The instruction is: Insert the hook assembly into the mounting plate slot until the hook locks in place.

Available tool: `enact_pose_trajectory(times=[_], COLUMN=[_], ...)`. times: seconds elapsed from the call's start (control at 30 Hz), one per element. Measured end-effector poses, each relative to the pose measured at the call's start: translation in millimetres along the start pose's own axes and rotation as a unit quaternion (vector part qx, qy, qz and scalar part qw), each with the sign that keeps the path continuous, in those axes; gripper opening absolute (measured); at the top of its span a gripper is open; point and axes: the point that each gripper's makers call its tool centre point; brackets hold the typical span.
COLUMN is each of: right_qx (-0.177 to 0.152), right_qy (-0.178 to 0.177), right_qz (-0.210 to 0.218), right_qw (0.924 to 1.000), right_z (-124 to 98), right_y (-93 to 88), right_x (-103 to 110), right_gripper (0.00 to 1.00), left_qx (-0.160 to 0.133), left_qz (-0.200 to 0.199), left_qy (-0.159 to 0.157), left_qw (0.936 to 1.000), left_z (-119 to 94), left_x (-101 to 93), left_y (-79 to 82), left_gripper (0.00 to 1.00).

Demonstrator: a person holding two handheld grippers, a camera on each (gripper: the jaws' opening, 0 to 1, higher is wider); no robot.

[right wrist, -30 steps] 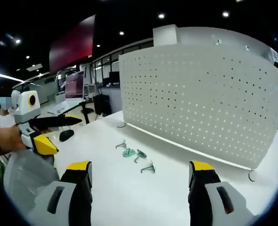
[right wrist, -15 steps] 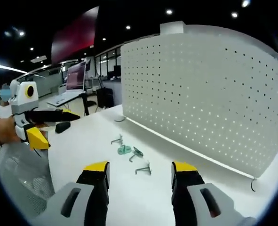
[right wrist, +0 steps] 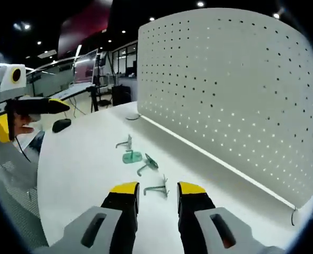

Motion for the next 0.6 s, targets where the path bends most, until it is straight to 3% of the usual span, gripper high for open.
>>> enact_pose_trajectory(times=[0.6], right_qx=[0.036], right_qy=[0.006], right_qz=[0.009], right_qw=[0.9993], right_z=[29], right_y=[-34.1], right_x=[-8], right_gripper=[0.16], left_qx=[0.013], left_qz=[-0.009], left_qy=[-0.011], left_qw=[0.9998], left_z=[3], left_x=[-3.2], left_y=[-6.2], left_gripper=[0.81])
Point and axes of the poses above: the point that each gripper's makers call its tool centre point, and the gripper's own axes: z roughly forward along the fingers, x roughly to its left, y roughly out of its top, and after that the axes turned 8 degrees about -y, right-handed
